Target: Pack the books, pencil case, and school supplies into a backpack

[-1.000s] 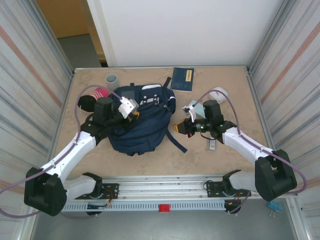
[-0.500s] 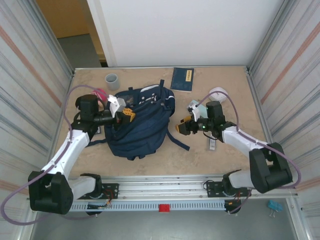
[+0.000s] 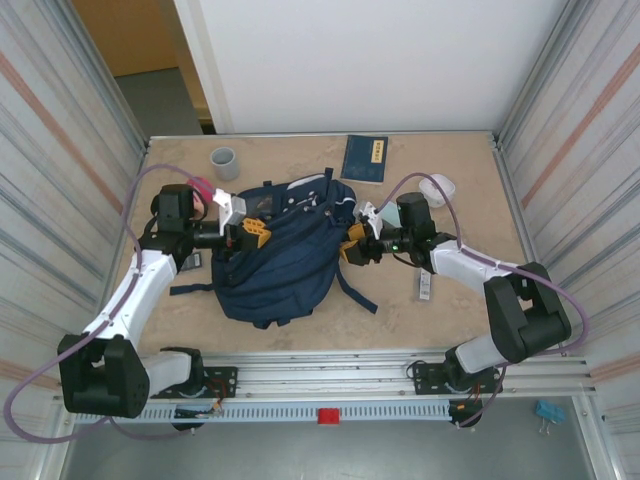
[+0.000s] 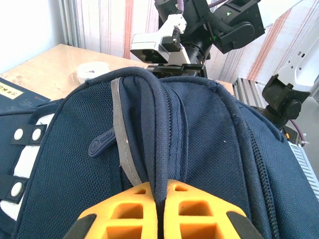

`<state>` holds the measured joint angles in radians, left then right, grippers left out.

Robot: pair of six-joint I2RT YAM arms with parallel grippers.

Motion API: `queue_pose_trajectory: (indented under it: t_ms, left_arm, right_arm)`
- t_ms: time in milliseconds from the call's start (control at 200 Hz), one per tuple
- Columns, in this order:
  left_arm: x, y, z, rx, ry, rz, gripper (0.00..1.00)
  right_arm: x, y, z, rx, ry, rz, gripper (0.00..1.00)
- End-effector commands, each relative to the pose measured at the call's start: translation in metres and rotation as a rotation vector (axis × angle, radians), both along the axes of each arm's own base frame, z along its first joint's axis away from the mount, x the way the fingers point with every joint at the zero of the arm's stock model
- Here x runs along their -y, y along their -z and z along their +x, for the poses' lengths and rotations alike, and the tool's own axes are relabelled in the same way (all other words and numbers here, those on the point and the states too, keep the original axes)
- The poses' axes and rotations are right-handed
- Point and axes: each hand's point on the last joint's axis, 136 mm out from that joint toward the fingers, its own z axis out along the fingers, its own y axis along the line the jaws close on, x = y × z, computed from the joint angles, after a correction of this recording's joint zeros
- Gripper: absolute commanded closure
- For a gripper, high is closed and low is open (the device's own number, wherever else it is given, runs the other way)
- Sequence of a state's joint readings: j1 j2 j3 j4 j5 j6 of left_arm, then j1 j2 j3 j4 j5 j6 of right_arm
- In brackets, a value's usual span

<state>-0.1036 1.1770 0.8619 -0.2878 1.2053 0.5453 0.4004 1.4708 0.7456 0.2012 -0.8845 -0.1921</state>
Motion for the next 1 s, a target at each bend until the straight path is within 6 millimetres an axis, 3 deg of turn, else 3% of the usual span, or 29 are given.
queue_pose_trajectory:
  t_ms: [0, 110, 371, 616, 852, 997]
  left_arm:
    - [0.003, -0.034, -0.007, 0.132, 0.079, -0.063, 1.0]
    - [0.002, -0.033, -0.006, 0.13, 0.075, -0.06, 1.0]
    - [0.001, -0.029, -0.001, 0.137, 0.038, -0.041, 1.0]
    - [-0.008, -0.012, 0.031, 0.144, -0.222, 0.115, 1.0]
    - [-0.017, 0.004, 0.058, 0.176, -0.514, 0.29, 1.0]
    - [-0.015, 0.011, 0.063, 0.189, -0.582, 0.343, 1.0]
  right_arm:
    - [-0.009, -0.02, -0.007, 0.061, -0.071, 0.042, 0.59]
    - [-0.009, -0.025, -0.013, 0.05, -0.097, 0.057, 0.75]
    - [-0.007, -0.029, -0.019, 0.024, -0.105, 0.065, 0.99]
    - [-0.007, -0.037, -0.024, -0.083, -0.075, 0.076, 1.0]
    - [-0.008, -0.044, -0.044, -0.218, -0.047, 0.019, 1.0]
    - [-0.01, -0.047, -0.057, -0.268, -0.037, -0.005, 1.0]
